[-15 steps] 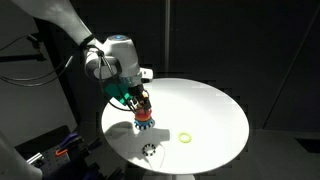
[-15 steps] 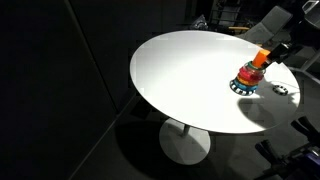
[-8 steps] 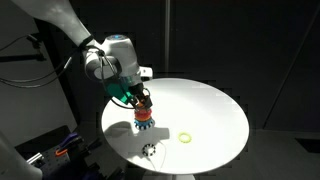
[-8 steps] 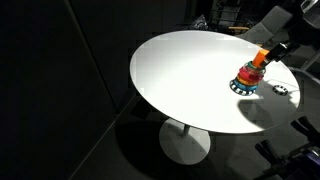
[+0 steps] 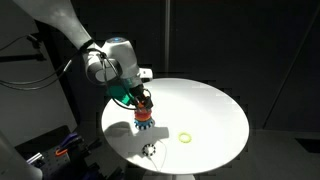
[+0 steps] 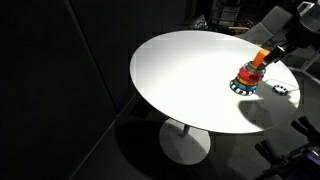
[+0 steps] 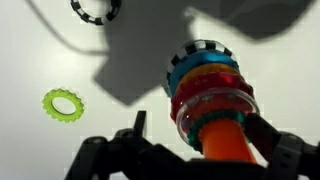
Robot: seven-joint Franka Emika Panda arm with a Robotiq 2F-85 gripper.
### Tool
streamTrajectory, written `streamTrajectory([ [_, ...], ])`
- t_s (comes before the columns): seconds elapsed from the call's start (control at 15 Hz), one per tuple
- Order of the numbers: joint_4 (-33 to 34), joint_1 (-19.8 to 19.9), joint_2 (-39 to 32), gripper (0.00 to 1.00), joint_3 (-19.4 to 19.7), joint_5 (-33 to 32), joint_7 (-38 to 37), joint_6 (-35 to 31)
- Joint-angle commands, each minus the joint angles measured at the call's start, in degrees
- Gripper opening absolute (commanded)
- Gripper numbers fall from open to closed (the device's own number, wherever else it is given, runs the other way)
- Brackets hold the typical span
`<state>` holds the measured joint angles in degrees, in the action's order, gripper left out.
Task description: Pick up the black and white ring from the ring holder and put it on the table
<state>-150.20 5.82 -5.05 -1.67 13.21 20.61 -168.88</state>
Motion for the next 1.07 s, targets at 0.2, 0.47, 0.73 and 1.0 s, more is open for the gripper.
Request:
streamTrajectory([
  [0.2,0.12,-0.82,-1.03,1.00,0.49,-2.43,-1.55,-1.67],
  [0.47,0.23,-1.12,-1.00,1.00,0.44,-2.96,-1.84,-1.73],
  [0.73,0.29,-0.97,-1.32,1.00,0.39,-2.21,-1.44,-1.95],
  [1.0,0.36,-0.84,-1.48,0.92,0.49,-2.05,-1.29,-2.10],
])
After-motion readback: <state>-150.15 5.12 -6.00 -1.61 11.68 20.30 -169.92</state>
